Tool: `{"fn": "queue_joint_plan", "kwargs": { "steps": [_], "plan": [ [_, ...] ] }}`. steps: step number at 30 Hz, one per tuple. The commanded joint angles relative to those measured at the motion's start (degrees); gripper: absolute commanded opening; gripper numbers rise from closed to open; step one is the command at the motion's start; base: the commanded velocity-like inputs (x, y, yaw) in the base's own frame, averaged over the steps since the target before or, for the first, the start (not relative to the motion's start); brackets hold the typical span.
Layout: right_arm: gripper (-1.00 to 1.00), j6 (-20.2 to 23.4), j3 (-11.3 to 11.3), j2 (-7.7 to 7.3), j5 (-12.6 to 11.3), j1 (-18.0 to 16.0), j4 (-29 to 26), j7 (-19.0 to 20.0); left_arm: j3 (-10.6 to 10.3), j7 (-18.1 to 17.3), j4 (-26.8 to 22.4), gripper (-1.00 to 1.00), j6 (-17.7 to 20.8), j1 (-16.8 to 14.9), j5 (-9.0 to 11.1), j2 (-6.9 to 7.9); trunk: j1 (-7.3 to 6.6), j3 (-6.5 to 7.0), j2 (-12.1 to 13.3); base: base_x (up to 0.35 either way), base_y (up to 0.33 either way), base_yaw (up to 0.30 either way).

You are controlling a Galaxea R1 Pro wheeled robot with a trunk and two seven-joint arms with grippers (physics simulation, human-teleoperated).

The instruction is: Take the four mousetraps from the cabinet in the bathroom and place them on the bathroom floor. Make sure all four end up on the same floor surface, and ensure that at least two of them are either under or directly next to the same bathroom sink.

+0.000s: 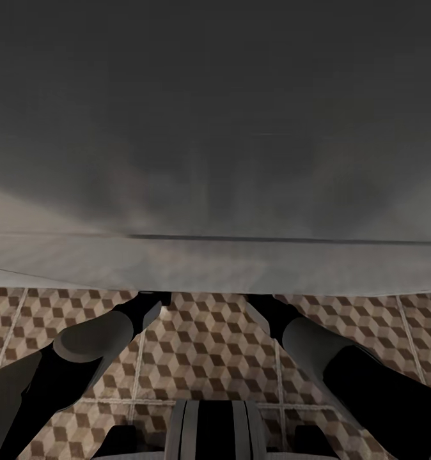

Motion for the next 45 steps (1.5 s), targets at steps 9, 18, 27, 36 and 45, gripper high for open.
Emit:
{"fn": "queue_joint_plan", "kwargs": {
  "steps": [9,18,27,36,45],
  "plan": [
    [-1.0,1.2,0.4,-0.04,-0.3,-0.1,-0.3,-0.4,0.2,0.0,-0.1,-1.0,0.2,1.1,0.3,-0.05,0.24,-1.82,-0.1,0.0,0.0,0.0],
    [-1.0,-1.8,0.3,-0.26,-0.1,0.0,-1.1,-0.2,0.2,0.0,0.0,-1.0,0.2,1.1,0.3,-0.05,0.24,-1.82,-0.1,0.0,0.0,0.0],
    [-1.0,-2.9,0.4,-0.17,0.1,0.0,-1.1,-0.2,0.2,0.0,0.0,-1.0,0.2,1.1,0.3,-0.05,0.24,-1.82,-0.1,0.0,0.0,0.0],
    [-1.0,-2.5,0.6,-0.1,0.3,0.0,-1.5,-0.2,0.2,0.0,0.0,-1.0,0.2,1.1,0.3,-0.04,0.24,-1.82,-0.1,0.0,0.0,0.0],
    [-1.0,-2.4,0.6,-0.11,0.3,0.0,-1.5,-0.2,0.2,0.0,0.0,-1.0,0.2,1.1,0.3,-0.05,0.24,-1.82,-0.1,0.0,0.0,0.0]
  ]
}}
